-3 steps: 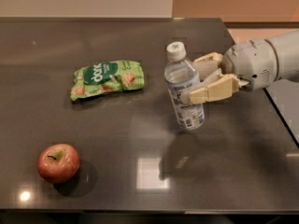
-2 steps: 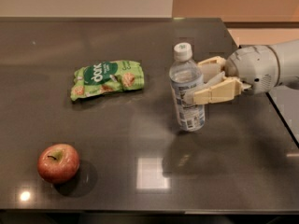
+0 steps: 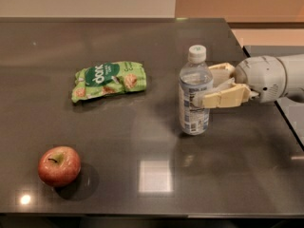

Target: Place blue plastic bottle upright

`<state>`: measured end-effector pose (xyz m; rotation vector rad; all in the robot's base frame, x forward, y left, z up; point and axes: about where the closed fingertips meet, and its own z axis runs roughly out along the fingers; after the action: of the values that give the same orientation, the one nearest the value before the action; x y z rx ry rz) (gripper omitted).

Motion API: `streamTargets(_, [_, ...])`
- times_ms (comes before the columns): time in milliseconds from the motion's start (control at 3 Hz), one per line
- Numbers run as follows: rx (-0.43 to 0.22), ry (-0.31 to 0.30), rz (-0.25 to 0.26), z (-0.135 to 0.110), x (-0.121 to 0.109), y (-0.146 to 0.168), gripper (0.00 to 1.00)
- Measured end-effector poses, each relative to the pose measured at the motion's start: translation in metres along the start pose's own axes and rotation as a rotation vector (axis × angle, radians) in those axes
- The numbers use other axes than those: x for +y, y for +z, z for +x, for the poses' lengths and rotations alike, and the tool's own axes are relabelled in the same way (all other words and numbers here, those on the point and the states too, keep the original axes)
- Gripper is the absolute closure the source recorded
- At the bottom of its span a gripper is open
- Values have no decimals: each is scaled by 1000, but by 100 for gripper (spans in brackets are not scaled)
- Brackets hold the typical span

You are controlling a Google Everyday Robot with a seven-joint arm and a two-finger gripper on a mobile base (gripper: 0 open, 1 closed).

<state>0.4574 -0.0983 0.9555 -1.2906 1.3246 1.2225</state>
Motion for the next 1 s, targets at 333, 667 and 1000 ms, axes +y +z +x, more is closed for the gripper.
streamTargets(333, [-51, -12, 2, 5, -2, -4, 100])
streamTargets(667, [-81, -18, 6, 9, -4, -7, 100])
streamTargets(1000, [-99, -21, 6, 16, -8, -10, 82])
